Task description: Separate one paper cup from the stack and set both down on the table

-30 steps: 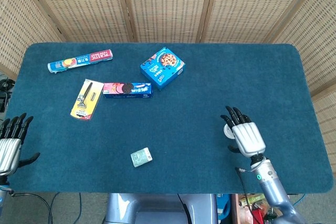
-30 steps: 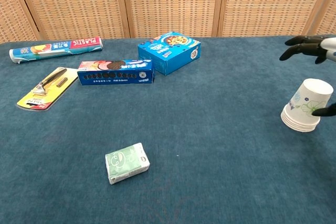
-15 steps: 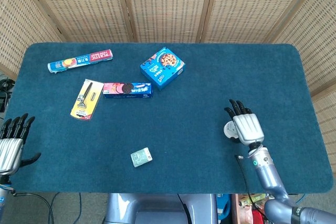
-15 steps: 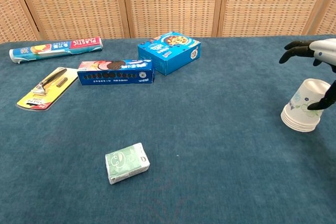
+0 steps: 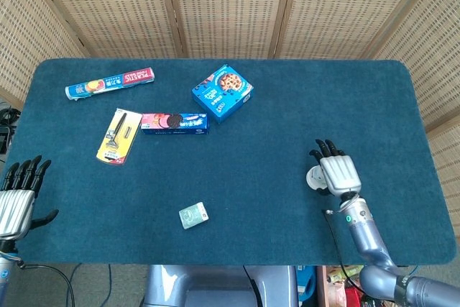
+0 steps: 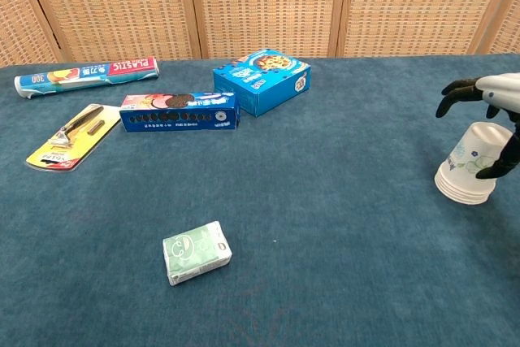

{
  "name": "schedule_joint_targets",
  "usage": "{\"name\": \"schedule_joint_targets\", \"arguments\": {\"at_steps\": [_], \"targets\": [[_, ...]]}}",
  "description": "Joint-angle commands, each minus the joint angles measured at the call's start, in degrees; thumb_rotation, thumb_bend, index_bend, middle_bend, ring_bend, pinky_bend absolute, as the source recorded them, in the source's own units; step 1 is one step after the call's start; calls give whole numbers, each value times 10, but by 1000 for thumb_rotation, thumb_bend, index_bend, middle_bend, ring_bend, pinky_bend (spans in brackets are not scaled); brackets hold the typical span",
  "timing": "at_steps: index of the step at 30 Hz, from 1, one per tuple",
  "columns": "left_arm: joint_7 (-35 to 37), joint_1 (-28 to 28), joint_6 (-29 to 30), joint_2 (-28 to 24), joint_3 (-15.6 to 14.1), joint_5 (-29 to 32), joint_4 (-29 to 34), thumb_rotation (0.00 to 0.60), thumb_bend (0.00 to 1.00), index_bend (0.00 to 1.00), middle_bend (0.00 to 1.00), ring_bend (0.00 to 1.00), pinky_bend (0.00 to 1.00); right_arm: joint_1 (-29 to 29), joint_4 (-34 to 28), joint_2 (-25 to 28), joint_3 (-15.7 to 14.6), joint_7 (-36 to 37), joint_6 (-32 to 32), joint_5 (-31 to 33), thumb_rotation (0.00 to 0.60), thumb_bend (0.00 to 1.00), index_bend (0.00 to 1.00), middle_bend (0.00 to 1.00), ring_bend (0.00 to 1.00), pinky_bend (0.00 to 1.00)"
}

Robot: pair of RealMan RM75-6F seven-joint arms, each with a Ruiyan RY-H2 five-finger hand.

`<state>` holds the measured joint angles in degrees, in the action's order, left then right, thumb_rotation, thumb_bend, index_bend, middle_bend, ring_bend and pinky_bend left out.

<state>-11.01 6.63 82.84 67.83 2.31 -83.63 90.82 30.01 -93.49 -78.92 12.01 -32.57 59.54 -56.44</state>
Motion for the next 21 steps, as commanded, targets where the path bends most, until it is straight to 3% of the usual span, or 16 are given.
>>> {"name": "schedule_joint_targets", "arguments": {"at_steps": [1,14,21], "targets": [[-1,0,0,0,0,0,1,600,181,0,0,0,0,6,7,-5,-3,-1,-2,6,600,169,266,154,5,320],[-1,1,1,2,-1,-3,-1,600,182,0,0,0,0,20,74,-38,-20,25,-18,24,600,205,351,235,85,396],[0,2,2,4,-2,-8,-3,600,182,0,0,0,0,14,87,-50,-27,61,7,-18,600,250,601,519,377,637]]}}
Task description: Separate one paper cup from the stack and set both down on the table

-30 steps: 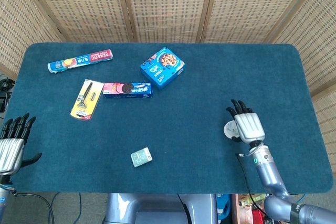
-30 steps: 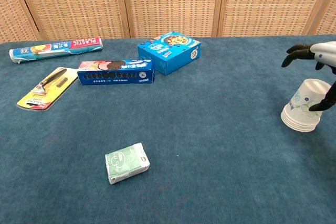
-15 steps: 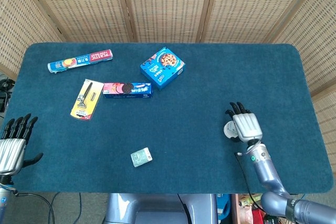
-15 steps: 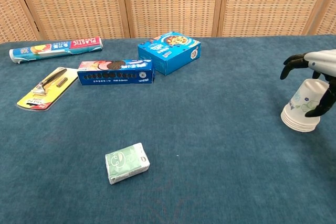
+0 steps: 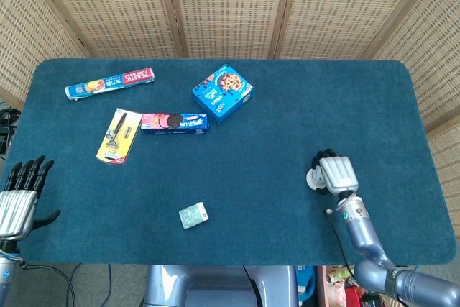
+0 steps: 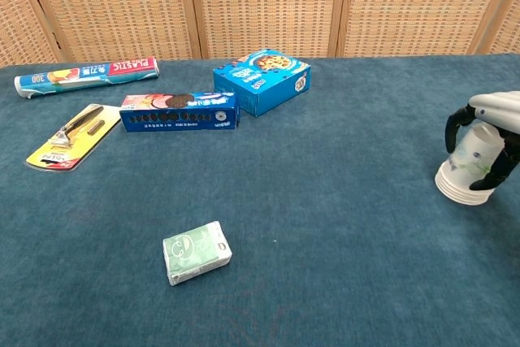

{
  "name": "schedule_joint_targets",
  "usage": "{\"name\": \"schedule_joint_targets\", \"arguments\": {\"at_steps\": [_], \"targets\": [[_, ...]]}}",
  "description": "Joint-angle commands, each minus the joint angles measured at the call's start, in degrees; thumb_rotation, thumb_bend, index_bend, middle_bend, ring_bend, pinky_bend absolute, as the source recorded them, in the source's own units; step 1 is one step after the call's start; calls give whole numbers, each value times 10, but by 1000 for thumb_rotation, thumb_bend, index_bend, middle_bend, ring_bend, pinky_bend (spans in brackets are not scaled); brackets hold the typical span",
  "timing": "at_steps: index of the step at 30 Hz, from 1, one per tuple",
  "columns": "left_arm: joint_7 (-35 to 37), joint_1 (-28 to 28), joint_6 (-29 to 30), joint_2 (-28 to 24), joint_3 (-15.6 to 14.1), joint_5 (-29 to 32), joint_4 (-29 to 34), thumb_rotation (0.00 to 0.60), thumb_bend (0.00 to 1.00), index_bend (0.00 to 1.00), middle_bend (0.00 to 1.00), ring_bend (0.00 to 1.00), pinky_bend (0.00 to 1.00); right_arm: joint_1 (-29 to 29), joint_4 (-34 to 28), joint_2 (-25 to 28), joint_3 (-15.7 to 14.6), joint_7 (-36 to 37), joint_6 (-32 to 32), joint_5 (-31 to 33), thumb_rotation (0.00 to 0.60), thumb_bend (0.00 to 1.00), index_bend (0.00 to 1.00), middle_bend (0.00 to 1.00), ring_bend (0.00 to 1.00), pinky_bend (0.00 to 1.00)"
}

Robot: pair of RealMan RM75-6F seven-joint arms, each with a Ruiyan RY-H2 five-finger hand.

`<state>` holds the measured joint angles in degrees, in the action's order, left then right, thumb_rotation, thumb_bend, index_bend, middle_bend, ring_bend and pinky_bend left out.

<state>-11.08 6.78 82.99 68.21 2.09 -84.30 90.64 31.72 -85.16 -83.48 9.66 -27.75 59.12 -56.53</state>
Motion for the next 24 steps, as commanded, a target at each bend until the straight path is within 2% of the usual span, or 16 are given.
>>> {"name": "schedule_joint_targets", "arguments": {"at_steps": [1,4,6,18,24], "targets": [[1,0,1,1,0,-1,-1,600,182,0,0,0,0,-4,5,-6,-5,15,14,-23,600,253,642,559,417,663],[2,1,1,2,0,-2,-2,600,181,0,0,0,0,-6,5,-10,-5,25,26,-38,600,262,729,638,497,729],[4,0,1,2,0,-2,-2,600,181,0,0,0,0,-7,4,-11,-4,32,32,-46,600,266,752,659,518,749],[8,0,3,3,0,-4,-6,600,182,0,0,0,0,-7,-13,-9,-1,42,41,-58,600,275,769,673,536,769],[9,1,2,5,-1,-6,-7,600,181,0,0,0,0,-22,-57,4,30,159,46,-68,600,275,769,674,537,793]]}}
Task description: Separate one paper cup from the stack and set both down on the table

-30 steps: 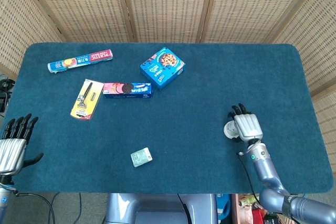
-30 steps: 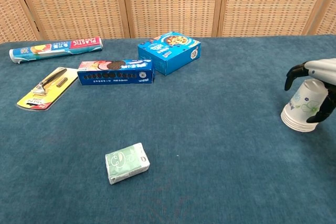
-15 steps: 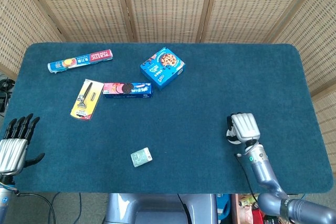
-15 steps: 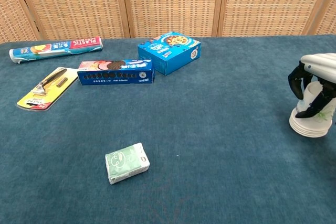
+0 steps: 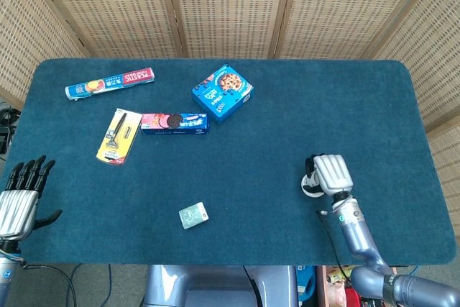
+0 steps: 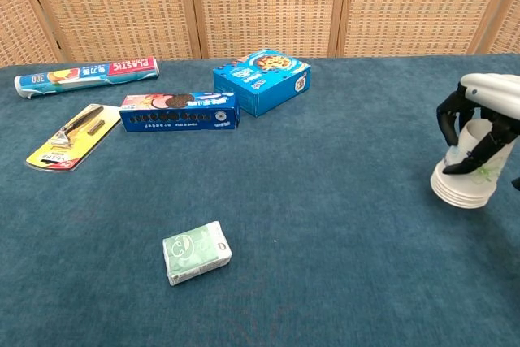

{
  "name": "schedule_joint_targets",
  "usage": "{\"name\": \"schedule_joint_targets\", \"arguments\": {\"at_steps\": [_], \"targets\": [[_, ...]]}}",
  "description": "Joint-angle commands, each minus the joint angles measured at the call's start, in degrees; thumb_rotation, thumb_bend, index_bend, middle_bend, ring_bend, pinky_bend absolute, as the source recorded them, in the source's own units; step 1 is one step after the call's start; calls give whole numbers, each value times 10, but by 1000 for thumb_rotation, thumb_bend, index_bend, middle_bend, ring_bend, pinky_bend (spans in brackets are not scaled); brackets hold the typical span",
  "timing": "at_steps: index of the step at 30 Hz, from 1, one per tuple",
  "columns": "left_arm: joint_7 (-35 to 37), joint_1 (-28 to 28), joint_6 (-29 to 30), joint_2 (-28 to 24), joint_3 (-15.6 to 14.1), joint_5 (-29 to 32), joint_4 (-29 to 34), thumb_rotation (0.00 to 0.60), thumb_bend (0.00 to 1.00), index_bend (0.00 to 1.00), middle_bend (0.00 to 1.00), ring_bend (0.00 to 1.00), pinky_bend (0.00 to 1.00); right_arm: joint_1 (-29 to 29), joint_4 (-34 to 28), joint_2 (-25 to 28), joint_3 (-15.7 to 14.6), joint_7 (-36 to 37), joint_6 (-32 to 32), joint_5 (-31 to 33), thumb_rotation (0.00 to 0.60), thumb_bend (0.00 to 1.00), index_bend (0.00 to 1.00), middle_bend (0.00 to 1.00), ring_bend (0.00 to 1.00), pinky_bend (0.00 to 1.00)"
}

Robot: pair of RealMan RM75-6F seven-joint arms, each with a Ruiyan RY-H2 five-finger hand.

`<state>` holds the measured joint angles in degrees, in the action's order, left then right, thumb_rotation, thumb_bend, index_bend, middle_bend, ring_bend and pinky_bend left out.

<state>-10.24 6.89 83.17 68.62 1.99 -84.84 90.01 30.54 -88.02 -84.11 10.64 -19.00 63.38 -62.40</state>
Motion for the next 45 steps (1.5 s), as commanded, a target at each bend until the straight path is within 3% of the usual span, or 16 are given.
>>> {"name": "schedule_joint_targets", "arguments": {"at_steps": [1,9,16,25,34,45], "targets": [[1,0,1,1,0,-2,-1,600,181,0,0,0,0,-12,-34,13,23,87,5,-15,600,275,769,674,537,793],[6,3,-4,6,0,0,-2,600,182,0,0,0,0,-20,-95,42,55,164,20,-27,600,275,769,675,537,793],[26,9,-16,19,3,6,-19,600,182,0,0,0,0,-10,-192,77,111,209,1,43,600,275,769,680,540,793],[54,25,-31,29,17,15,-28,600,183,0,0,0,0,41,-255,78,168,179,-1,167,600,275,769,681,541,793],[71,55,-52,35,43,24,-16,600,183,0,0,0,0,115,-270,55,225,154,4,302,600,275,769,684,546,803],[85,107,-83,82,72,29,14,600,183,0,0,0,0,184,-230,47,268,141,0,402,600,275,769,684,547,803]]}}
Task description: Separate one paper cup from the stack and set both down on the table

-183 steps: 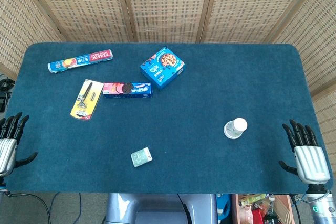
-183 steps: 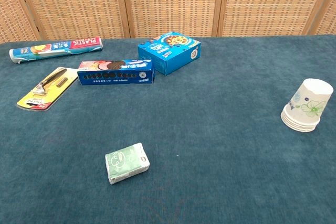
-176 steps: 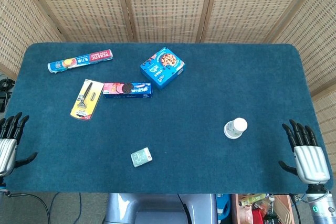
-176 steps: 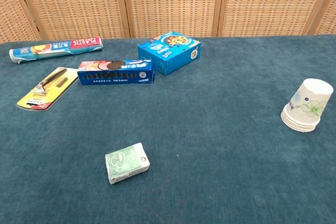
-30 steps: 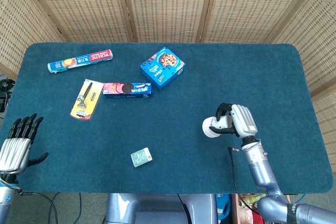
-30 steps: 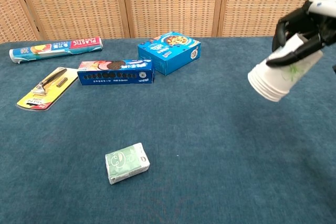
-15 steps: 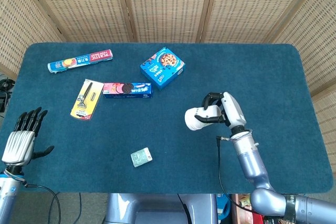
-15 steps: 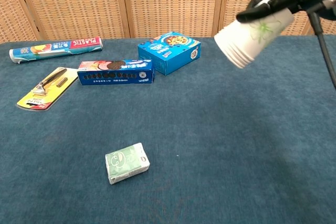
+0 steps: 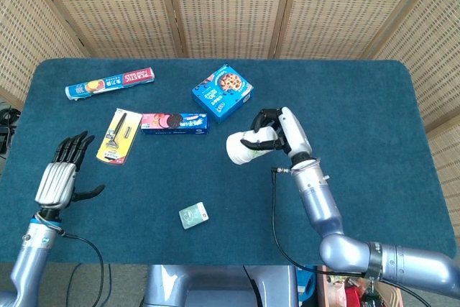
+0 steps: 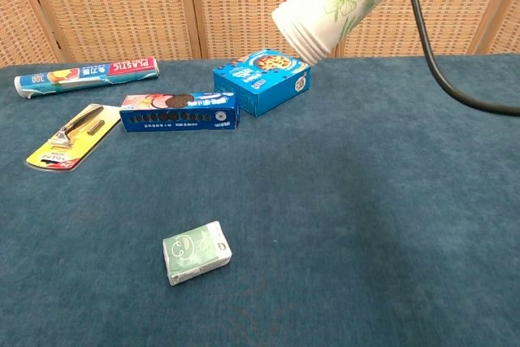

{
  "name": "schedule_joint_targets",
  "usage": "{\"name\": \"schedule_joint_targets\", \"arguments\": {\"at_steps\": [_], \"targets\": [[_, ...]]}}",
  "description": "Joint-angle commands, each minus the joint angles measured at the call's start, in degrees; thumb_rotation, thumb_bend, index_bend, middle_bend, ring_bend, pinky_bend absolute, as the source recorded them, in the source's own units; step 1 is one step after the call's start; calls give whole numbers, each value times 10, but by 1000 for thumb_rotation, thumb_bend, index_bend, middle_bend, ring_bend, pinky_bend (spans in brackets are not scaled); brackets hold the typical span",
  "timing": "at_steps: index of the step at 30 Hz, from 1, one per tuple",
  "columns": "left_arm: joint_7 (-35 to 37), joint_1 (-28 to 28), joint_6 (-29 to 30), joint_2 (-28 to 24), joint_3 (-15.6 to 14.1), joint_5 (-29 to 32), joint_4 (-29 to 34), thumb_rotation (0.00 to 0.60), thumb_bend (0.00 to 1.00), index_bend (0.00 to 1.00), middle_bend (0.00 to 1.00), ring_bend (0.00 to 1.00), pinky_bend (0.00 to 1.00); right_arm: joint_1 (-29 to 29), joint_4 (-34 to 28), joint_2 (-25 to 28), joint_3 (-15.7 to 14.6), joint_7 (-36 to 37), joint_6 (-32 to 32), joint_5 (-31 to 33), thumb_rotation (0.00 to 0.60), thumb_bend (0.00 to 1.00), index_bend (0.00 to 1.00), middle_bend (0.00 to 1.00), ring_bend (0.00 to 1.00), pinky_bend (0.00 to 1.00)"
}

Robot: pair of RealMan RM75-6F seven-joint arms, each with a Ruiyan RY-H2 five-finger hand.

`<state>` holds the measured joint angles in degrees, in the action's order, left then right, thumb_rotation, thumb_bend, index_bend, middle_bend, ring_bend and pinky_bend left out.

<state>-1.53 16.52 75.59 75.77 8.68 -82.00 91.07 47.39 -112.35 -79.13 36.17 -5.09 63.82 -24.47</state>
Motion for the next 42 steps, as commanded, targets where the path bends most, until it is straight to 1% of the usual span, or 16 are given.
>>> {"name": "schedule_joint_targets", "arguments": {"at_steps": [1,5,9,12,17,21,27,29,30,31,33,34,39,42], "targets": [[-6,18,-10,20,8,-2,5,600,183,0,0,0,0,23,21,-5,16,1,-7,30,600,275,769,684,547,803],[-7,36,-9,54,22,2,6,600,182,0,0,0,0,46,48,-16,19,1,-16,49,600,275,769,684,547,803],[18,54,-18,85,41,22,13,600,183,0,0,0,0,69,77,-28,18,-2,-26,61,600,275,769,684,546,803],[27,67,-28,102,48,33,12,600,184,0,0,0,0,87,99,-37,21,-4,-31,71,600,275,769,684,546,803],[22,82,-37,125,47,37,-5,600,183,0,0,0,0,106,126,-48,36,10,-47,98,600,275,769,684,547,803],[26,92,-41,147,49,43,-21,600,183,0,0,0,0,120,140,-55,37,11,-52,103,600,275,769,683,546,803],[45,100,-28,182,60,53,-39,600,183,0,0,0,0,135,146,-62,34,9,-48,105,600,274,769,683,546,803],[78,100,-20,202,73,63,-38,600,183,8,0,0,0,140,146,-64,33,7,-46,105,600,275,769,682,547,803],[106,99,-19,213,79,70,-36,600,183,18,0,0,0,142,146,-66,32,6,-44,105,600,275,769,682,547,803],[125,100,-23,217,81,74,-34,600,183,32,0,0,0,143,146,-67,31,6,-42,106,600,274,769,682,546,803],[208,96,-42,222,92,93,-11,600,183,62,0,0,0,146,146,-69,29,4,-39,107,600,274,769,682,547,803],[230,95,-47,223,94,97,-8,600,183,92,0,0,0,147,147,-69,29,4,-38,108,600,274,769,682,547,803],[295,87,-47,240,96,104,-17,600,183,203,0,0,0,152,146,-73,26,0,-30,110,600,274,769,683,547,803],[319,85,-45,249,99,110,-23,600,184,285,0,0,0,154,145,-75,24,-2,-24,110,600,275,769,683,547,803]]}}
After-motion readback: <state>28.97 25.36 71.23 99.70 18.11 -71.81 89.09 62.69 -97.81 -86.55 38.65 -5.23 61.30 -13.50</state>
